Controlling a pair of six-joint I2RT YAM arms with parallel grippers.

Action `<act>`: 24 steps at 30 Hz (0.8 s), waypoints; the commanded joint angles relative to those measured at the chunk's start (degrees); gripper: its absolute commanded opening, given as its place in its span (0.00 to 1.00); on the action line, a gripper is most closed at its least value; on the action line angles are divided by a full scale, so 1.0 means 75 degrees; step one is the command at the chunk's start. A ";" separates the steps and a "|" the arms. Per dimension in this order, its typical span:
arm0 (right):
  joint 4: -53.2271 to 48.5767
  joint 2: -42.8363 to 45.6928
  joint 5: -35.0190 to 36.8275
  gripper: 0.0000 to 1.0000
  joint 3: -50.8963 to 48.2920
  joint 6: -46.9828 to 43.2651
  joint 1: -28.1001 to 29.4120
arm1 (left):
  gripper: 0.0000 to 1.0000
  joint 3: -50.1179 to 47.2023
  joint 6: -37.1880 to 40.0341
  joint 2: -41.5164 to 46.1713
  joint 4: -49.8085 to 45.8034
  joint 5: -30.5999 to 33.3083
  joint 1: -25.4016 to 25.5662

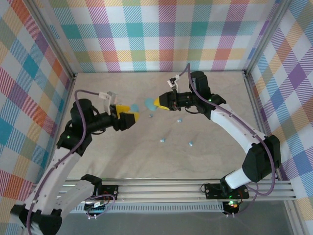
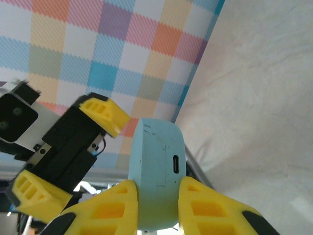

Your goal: Insert the wireless bluetooth earbuds into the charging case

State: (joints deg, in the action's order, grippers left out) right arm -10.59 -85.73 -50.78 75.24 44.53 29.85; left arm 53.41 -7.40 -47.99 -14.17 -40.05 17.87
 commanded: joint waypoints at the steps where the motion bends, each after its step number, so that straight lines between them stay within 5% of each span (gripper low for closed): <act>1: -0.0604 -0.0098 -0.1069 0.09 0.0451 -0.0430 -0.0065 | 0.82 -0.0387 0.2746 0.0395 0.0707 -0.0299 0.0075; 7: -0.1307 -0.0208 -0.1773 0.09 0.0725 -0.0979 -0.0087 | 0.86 -0.0290 0.3952 -0.0573 0.1537 -0.0437 0.0616; 13: -0.1688 -0.0241 -0.2002 0.08 0.0749 -0.1269 -0.0135 | 0.88 0.0625 0.5039 -0.1637 0.0794 -0.1365 0.0899; 24: -0.1553 -0.0439 -0.2394 0.08 0.0836 -0.1347 -0.0147 | 0.86 0.1146 0.4972 -0.2408 0.0552 -0.2081 0.0922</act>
State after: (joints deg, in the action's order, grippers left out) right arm -21.78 -88.33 -65.91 79.31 36.32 29.15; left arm 59.46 28.40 -64.84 -9.17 -52.10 24.27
